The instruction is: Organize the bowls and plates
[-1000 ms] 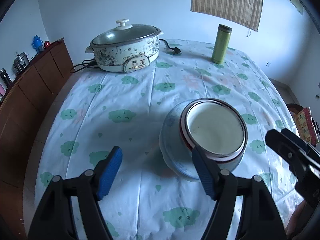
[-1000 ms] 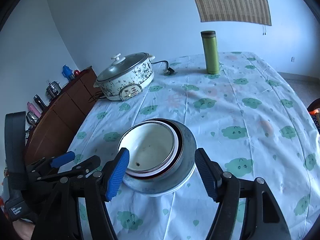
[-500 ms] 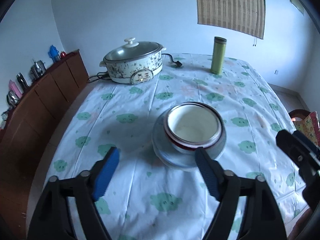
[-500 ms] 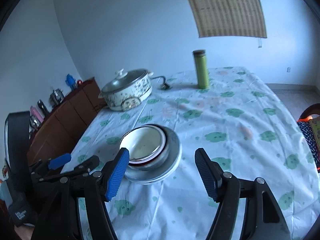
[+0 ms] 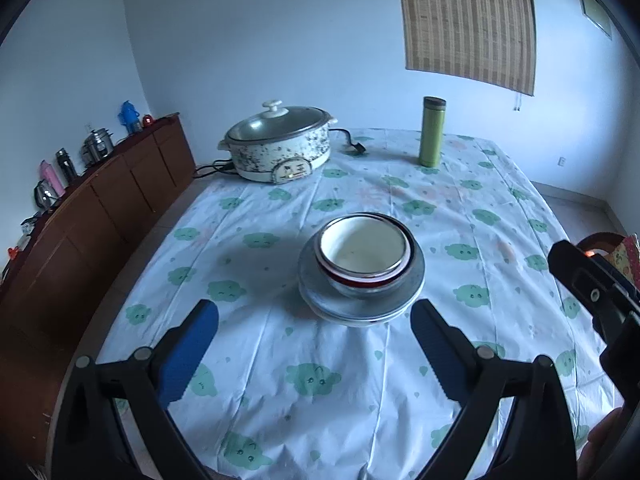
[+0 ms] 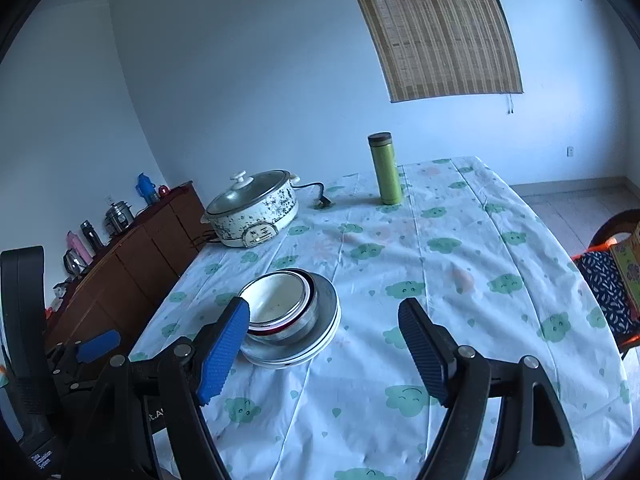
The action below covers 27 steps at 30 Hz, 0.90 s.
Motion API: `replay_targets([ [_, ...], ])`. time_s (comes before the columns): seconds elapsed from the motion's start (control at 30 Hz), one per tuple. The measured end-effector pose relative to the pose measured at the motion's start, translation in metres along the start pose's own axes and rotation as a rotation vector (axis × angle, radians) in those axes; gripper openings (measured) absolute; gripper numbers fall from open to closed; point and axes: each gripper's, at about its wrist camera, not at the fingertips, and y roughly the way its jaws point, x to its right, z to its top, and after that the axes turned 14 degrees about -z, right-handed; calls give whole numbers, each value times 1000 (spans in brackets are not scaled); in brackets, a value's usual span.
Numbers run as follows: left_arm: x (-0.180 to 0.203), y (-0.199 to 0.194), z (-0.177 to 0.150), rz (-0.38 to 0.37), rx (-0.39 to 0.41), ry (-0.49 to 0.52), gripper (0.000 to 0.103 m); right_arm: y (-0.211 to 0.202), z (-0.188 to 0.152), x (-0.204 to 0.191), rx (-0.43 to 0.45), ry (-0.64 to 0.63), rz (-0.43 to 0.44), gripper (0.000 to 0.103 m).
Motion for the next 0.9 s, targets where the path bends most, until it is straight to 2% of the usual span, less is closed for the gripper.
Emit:
replay_targets([
  [0.37,-6,-10,9,37,32,-5,100,-6,12,-14,53,-20,26,79],
  [0.67,-13,-6,18,37,46,-4,100,-3,19,-21,89,-17,24,79],
  [0.9,-15,-1,20,30,39,-3,100,1,19,-24,82,-14,8,79],
])
